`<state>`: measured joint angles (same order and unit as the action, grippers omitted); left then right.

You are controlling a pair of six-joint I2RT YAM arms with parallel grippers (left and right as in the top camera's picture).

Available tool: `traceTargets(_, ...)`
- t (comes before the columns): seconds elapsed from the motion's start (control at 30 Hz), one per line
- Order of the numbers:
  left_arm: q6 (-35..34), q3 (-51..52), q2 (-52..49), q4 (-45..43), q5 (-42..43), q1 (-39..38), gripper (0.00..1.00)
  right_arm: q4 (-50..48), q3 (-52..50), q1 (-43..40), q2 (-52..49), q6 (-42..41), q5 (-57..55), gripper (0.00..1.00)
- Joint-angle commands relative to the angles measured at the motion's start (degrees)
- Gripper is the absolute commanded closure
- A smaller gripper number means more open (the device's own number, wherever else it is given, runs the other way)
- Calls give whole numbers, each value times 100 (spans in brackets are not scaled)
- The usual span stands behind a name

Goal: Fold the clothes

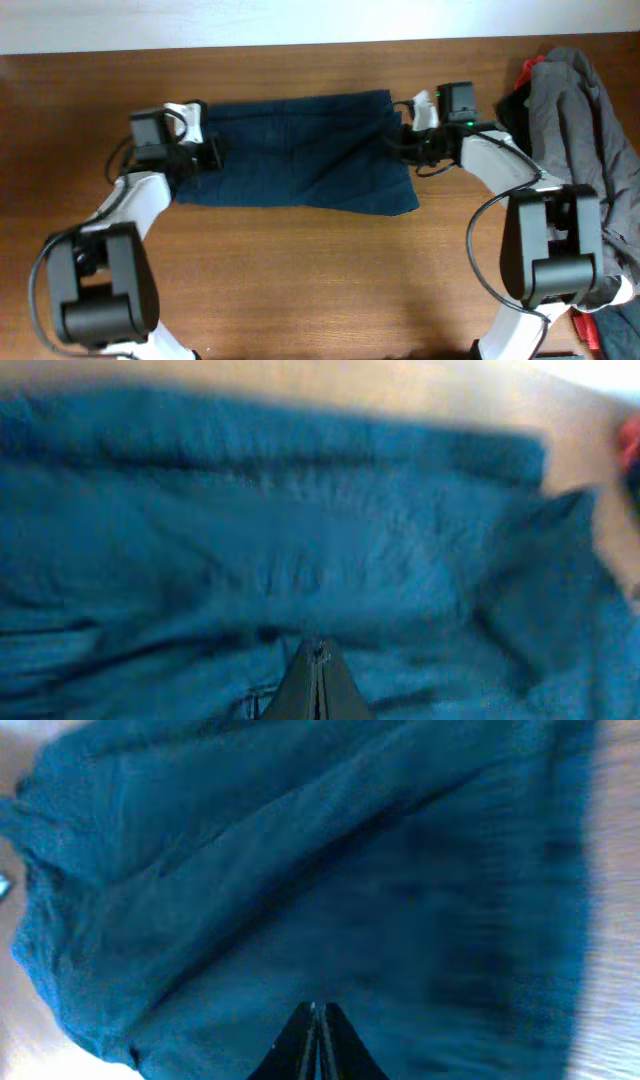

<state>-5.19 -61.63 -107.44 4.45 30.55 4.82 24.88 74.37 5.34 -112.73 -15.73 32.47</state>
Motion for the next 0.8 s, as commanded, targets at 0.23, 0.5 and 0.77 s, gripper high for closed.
traceTargets(0.23, -179, -46, -979, -26, -1084, 210, 98, 857, 107, 365, -404, 184, -1213, 91)
traceTargets(0.5, -160, -46, -970, 866, -1082, 400, 100, 2269, 107, 365, -474, 173, -2514, 96)
traceTargets(0.77, 297, -46, -695, 2083, -817, 369, 100, 3574, 107, 365, -245, -299, -3615, 96)
